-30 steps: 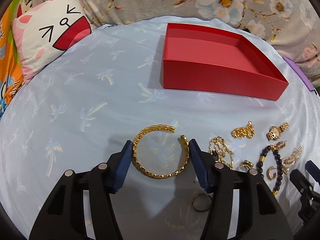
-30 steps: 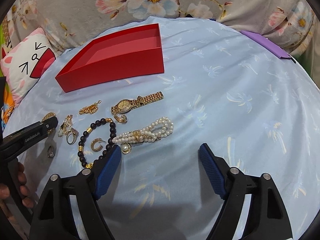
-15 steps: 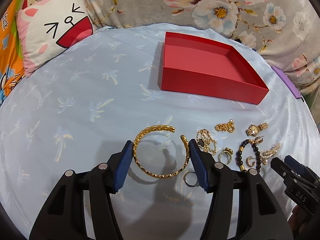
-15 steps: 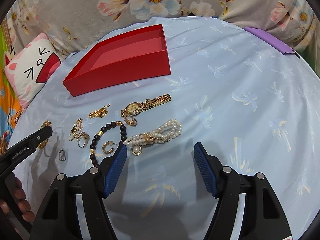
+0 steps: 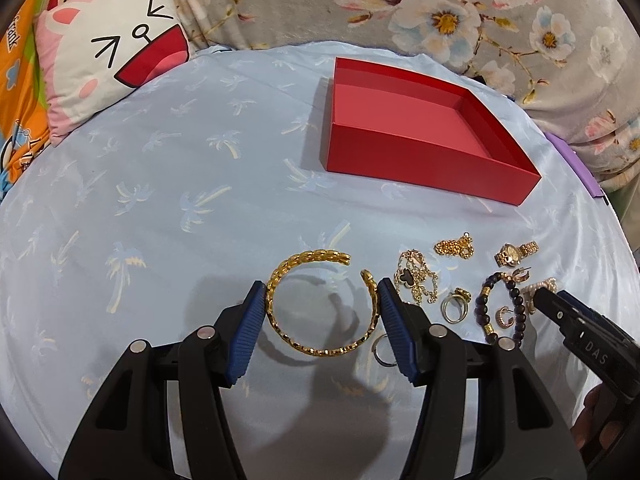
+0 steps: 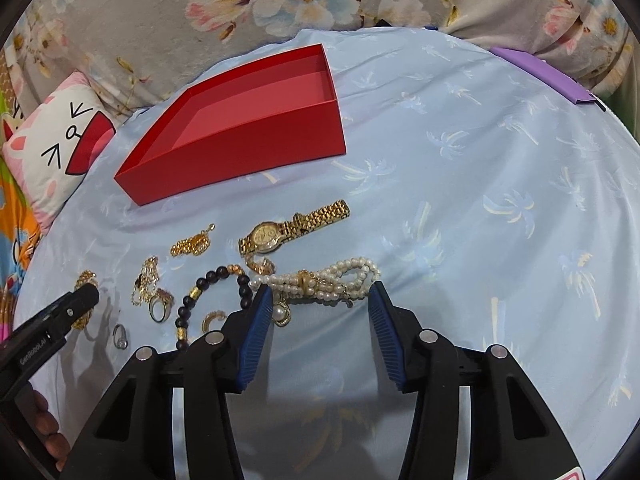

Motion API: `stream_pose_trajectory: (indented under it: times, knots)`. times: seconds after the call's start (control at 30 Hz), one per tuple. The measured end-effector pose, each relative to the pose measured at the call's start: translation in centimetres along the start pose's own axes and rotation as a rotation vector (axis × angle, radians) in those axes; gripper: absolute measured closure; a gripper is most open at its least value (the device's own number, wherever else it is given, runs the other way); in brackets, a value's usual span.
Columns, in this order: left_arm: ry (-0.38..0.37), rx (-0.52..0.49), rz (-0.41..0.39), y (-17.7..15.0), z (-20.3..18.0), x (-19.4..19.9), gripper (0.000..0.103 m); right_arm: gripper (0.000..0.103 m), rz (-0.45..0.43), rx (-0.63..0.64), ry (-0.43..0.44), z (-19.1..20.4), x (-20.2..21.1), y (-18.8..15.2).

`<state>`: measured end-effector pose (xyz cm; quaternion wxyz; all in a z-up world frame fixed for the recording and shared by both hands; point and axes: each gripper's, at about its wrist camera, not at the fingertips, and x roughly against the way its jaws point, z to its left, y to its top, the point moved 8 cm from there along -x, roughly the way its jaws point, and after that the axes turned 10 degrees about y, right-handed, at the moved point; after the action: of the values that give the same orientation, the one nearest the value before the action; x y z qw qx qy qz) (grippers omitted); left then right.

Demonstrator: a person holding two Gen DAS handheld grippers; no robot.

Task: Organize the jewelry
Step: 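Close the right tool on the pearl bracelet and lift it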

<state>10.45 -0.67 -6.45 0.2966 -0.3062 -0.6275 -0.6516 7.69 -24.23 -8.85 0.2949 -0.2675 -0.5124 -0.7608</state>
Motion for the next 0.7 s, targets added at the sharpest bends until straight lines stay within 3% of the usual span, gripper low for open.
stream_pose_trajectory:
  times: [0.47, 0.6, 0.7]
  knots:
    - [-0.010, 0.006, 0.009, 0.0, 0.0, -0.7, 0.048, 0.049, -0.046, -0.012, 0.027, 0.6, 0.0, 1.7]
    - [-0.009, 0.006, 0.008, 0.0, 0.0, -0.7, 0.048, 0.049, -0.071, -0.012, 0.005, 1.1, -0.5, 2.9]
    - [-0.009, 0.005, 0.012, 0.0, -0.1, -0.7, 0.048, 0.050, -0.054, 0.033, -0.074, 1.3, -1.6, 3.2]
